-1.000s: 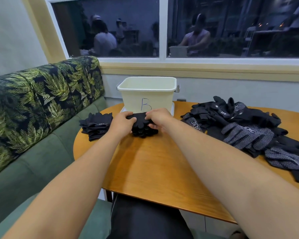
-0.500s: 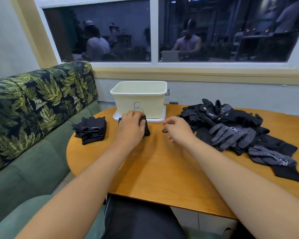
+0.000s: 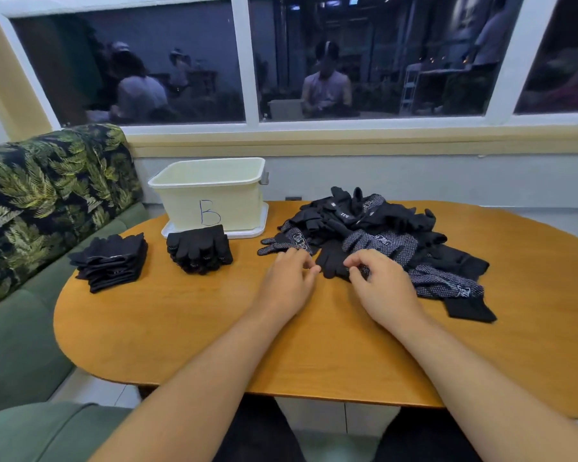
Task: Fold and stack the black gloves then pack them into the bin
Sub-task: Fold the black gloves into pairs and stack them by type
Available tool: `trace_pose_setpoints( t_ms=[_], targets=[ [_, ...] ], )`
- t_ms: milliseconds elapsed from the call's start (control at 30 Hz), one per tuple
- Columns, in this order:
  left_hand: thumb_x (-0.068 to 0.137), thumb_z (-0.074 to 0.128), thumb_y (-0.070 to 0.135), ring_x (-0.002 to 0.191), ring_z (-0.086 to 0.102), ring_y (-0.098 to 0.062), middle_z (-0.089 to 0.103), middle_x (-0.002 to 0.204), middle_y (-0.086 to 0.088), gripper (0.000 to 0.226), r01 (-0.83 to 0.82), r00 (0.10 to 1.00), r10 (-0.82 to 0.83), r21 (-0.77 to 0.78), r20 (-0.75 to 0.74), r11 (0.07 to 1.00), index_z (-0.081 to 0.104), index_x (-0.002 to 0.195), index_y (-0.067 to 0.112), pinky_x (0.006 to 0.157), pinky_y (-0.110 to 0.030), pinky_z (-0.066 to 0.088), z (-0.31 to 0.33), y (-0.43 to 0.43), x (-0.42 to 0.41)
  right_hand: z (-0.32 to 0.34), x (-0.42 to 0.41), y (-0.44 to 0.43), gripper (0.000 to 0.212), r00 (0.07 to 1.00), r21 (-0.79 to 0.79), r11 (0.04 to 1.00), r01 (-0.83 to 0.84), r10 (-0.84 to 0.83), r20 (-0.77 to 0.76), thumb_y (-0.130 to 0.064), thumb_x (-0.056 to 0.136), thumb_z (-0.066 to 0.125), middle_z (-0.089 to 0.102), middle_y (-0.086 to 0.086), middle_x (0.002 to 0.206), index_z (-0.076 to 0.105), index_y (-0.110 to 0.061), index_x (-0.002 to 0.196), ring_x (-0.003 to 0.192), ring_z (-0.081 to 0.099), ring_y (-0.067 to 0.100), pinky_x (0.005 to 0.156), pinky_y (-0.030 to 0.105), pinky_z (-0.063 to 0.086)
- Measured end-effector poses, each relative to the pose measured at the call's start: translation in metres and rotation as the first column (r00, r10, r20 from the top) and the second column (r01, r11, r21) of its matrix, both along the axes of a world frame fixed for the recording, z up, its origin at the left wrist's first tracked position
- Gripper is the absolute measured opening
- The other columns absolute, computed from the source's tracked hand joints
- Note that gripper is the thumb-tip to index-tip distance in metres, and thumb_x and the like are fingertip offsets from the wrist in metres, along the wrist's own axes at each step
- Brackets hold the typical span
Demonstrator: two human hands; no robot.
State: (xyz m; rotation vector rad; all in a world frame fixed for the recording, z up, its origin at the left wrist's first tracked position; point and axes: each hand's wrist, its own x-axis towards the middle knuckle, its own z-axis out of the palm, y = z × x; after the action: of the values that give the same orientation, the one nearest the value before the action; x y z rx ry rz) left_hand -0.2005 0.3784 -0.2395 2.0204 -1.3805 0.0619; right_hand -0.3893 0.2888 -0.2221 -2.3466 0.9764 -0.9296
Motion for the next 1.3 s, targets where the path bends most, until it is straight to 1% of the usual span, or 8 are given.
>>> trace_pose_setpoints(
  t_ms=[167, 267, 367, 533, 667, 900, 1100, 1300],
  targets=[
    [0.102, 0.065, 0.042, 0.103, 0.048, -0.010, 0.057, 0.101, 0.018, 0.011, 0.029, 0.997, -0.030, 0.011, 0.067, 1.000, 0.058, 0.096, 0.035, 0.095, -0.041, 0.048, -0.005, -0.001, -0.002, -0.012, -0.011, -0.006, 0.025, 0.985, -0.111, 0.992, 0.059, -0.075, -0.152, -0.022, 0.101, 0.059, 0.060, -0.018, 0.122, 0.070, -0.038, 0.116, 0.095, 0.067, 0.014, 0.080, 0.039, 0.054],
    [0.103, 0.061, 0.045, 0.125, 0.050, -0.010, 0.061, 0.129, 0.019, 0.022, 0.135, 0.982, -0.145, 0.082, 0.121, 0.987, 0.063, 0.124, 0.038, 0.108, -0.043, 0.046, -0.007, 0.001, -0.003, -0.012, -0.008, -0.005, 0.035, 0.973, -0.155, 0.987, 0.044, -0.078, -0.217, -0.020, 0.102, 0.055, 0.055, -0.019, 0.133, 0.068, -0.039, 0.129, 0.094, 0.069, 0.016, 0.078, 0.040, 0.056],
    [0.107, 0.051, 0.050, 0.146, 0.041, -0.009, 0.053, 0.154, 0.017, 0.040, 0.177, 0.966, -0.207, 0.187, 0.153, 0.966, 0.057, 0.146, 0.039, 0.121, -0.044, 0.035, -0.004, -0.001, -0.006, -0.011, -0.008, -0.004, 0.045, 0.961, -0.167, 0.986, 0.015, -0.060, -0.269, -0.016, 0.104, 0.050, 0.052, -0.022, 0.146, 0.064, -0.036, 0.142, 0.111, 0.067, 0.016, 0.083, 0.039, 0.057],
    [0.107, 0.048, 0.049, 0.143, 0.046, -0.009, 0.055, 0.153, 0.017, 0.041, 0.152, 0.969, -0.188, 0.212, 0.162, 0.965, 0.058, 0.146, 0.038, 0.120, -0.045, 0.036, -0.005, 0.000, -0.005, -0.008, -0.008, 0.000, 0.054, 0.946, -0.136, 0.989, 0.059, -0.099, -0.309, -0.018, 0.104, 0.048, 0.041, -0.017, 0.164, 0.051, -0.034, 0.156, 0.134, 0.058, 0.018, 0.097, 0.041, 0.056],
    [0.106, 0.049, 0.048, 0.134, 0.052, -0.008, 0.062, 0.143, 0.018, 0.040, 0.134, 0.971, -0.167, 0.187, 0.174, 0.973, 0.060, 0.142, 0.036, 0.114, -0.044, 0.042, -0.004, 0.000, -0.006, -0.006, -0.009, 0.002, 0.057, 0.945, -0.145, 0.984, 0.104, -0.143, -0.294, -0.016, 0.102, 0.051, 0.035, -0.013, 0.164, 0.049, -0.036, 0.155, 0.128, 0.060, 0.021, 0.087, 0.044, 0.059],
    [0.105, 0.051, 0.047, 0.131, 0.054, -0.006, 0.063, 0.139, 0.019, 0.038, 0.118, 0.975, -0.146, 0.171, 0.167, 0.978, 0.063, 0.139, 0.036, 0.113, -0.038, 0.044, -0.005, 0.002, -0.005, 0.001, -0.013, -0.002, 0.048, 0.934, -0.189, 0.959, 0.210, -0.254, -0.252, -0.014, 0.101, 0.052, 0.035, -0.009, 0.167, 0.060, -0.036, 0.143, 0.142, 0.041, 0.021, 0.083, 0.041, 0.057],
    [0.104, 0.052, 0.040, 0.126, 0.053, -0.008, 0.064, 0.133, 0.017, 0.035, 0.065, 0.990, -0.081, 0.138, 0.114, 0.988, 0.066, 0.135, 0.033, 0.109, -0.038, 0.046, -0.004, 0.003, -0.005, -0.005, -0.018, -0.012, 0.054, 0.919, -0.223, 0.945, 0.241, -0.296, -0.261, -0.017, 0.101, 0.054, 0.041, -0.004, 0.166, 0.053, -0.026, 0.155, 0.140, 0.042, 0.027, 0.104, 0.046, 0.051],
    [0.106, 0.048, 0.036, 0.150, 0.036, -0.019, 0.050, 0.155, 0.004, 0.042, -0.133, 0.985, 0.121, 0.097, 0.121, 0.986, 0.057, 0.147, 0.029, 0.121, -0.046, 0.036, -0.007, -0.002, 0.002, -0.008, -0.015, -0.012, 0.052, 0.899, -0.266, 0.937, 0.229, -0.308, -0.310, -0.020, 0.102, 0.053, 0.045, -0.008, 0.162, 0.056, -0.025, 0.153, 0.138, 0.043, 0.024, 0.109, 0.046, 0.045]
  ],
)
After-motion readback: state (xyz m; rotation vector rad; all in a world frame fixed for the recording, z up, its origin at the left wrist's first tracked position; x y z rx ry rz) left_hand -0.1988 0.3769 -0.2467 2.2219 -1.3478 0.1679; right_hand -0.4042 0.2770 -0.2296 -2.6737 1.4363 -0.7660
